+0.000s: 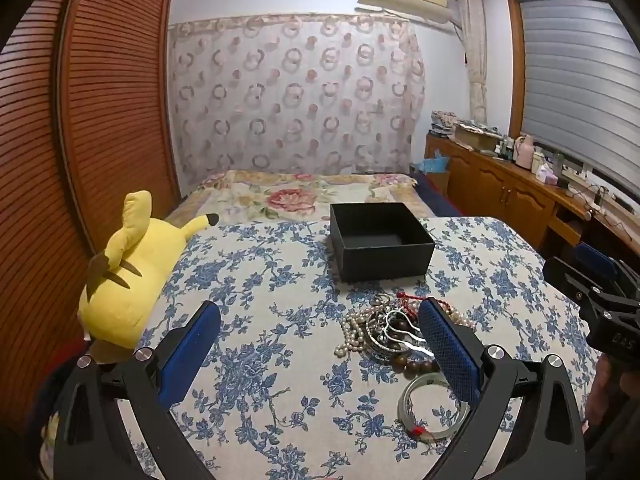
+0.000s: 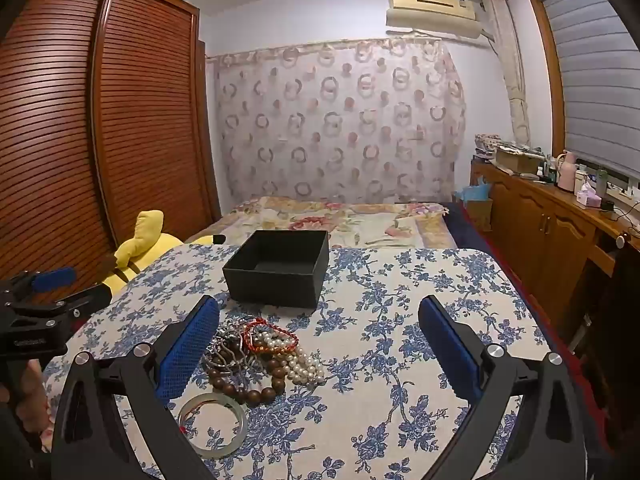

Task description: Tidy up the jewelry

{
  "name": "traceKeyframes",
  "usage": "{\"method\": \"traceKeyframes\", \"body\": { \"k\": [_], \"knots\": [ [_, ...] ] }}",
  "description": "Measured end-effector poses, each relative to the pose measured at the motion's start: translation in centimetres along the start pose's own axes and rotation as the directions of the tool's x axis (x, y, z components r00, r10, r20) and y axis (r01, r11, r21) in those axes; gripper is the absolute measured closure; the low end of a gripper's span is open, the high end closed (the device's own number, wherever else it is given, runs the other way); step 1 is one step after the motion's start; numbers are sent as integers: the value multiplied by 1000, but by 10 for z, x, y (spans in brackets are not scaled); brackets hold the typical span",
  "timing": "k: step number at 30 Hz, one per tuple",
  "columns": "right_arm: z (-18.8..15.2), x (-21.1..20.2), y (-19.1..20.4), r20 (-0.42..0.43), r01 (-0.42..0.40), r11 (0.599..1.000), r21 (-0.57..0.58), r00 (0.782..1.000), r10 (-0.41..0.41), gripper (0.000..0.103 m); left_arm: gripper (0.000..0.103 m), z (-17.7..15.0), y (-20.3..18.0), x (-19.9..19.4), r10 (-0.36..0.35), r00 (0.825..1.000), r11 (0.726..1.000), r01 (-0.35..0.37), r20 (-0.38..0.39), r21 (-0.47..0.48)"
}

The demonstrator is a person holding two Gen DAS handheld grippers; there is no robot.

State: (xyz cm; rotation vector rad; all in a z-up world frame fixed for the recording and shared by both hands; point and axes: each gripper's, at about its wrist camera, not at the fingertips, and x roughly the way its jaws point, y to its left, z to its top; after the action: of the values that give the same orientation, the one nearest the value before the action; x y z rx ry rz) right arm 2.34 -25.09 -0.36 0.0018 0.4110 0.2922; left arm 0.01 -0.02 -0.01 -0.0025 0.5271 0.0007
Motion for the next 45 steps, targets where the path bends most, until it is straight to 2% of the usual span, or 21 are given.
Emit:
{"method": "traceKeyframes", "body": {
  "k": [45],
  "knots": [
    [5, -1, 3, 3, 3, 1000, 2, 1000, -3, 2, 7, 4, -1, -6, -9, 1000, 1000, 9, 8, 4]
  ]
}}
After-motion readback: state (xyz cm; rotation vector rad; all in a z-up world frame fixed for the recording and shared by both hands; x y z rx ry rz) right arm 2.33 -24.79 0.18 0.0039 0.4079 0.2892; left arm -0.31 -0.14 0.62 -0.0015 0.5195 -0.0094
